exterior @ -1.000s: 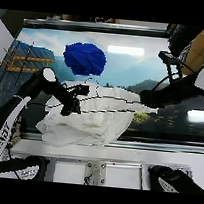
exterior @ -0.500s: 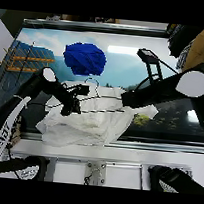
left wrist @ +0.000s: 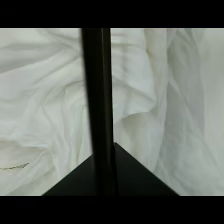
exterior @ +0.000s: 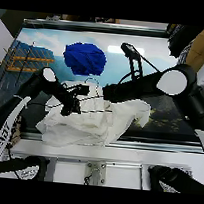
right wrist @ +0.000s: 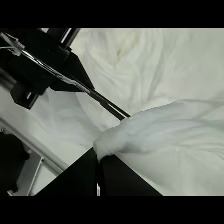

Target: Fold the clothes and pants, and hang the long-sleeved shirts on hangers.

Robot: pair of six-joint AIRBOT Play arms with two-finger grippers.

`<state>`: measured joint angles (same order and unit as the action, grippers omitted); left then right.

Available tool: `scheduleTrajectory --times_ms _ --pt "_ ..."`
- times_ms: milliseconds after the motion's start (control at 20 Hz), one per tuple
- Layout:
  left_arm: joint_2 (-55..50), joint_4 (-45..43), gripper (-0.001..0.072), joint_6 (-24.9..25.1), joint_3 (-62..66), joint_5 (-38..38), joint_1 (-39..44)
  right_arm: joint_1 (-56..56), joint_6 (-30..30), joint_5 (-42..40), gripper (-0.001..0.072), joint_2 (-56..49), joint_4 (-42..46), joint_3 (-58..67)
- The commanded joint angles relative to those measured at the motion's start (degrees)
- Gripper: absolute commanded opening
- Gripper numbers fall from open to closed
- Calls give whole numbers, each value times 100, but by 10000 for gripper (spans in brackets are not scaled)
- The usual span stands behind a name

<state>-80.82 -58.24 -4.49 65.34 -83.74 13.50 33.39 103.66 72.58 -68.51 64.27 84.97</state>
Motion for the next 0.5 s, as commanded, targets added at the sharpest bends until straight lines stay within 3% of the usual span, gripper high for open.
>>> scheduleTrajectory --times_ms 0,450 --pt "-2 0 7 2 4 0 2 195 -22 -389 7 -212 -157 48" --pt "-2 0 7 2 4 -17 2 385 -354 -254 10 -533 -133 203"
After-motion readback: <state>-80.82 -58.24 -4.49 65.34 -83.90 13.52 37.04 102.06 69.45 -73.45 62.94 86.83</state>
